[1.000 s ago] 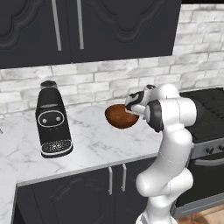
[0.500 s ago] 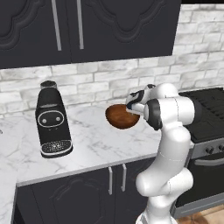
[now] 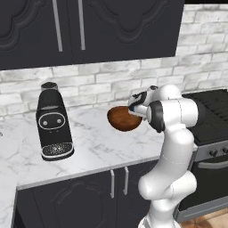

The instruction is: Pick the cup and bowl from the counter and place them on the counter next to the sink.

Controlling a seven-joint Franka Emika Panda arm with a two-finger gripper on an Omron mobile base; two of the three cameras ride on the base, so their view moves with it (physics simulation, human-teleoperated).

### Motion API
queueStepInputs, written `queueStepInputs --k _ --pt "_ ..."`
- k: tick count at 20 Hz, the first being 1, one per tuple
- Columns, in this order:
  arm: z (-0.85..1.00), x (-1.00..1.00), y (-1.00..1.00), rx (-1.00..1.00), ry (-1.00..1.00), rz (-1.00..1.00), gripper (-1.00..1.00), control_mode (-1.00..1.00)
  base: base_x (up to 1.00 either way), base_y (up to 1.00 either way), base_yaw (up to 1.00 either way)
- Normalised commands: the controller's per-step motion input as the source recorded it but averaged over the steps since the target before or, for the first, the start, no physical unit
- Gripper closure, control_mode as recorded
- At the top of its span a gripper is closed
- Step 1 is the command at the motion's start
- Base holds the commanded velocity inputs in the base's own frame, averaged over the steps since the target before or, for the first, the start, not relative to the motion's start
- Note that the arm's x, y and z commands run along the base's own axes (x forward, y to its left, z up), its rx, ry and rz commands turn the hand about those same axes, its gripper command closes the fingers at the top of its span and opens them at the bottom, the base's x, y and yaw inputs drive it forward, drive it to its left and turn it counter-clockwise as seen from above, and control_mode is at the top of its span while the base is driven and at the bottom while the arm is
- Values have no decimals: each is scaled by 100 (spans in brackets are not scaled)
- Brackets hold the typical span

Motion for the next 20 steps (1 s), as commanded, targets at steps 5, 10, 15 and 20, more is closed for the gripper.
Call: queueStepInputs --k 5,10,15,20 --pt "0 0 0 0 0 0 100 -100 0 0 0" --pt "4 -6 1 0 0 -3 100 -100 0 0 0" --pt "14 -19 -10 0 1 -10 100 -100 0 0 0" --pt "26 -39 -24 0 0 -9 100 -100 0 0 0"
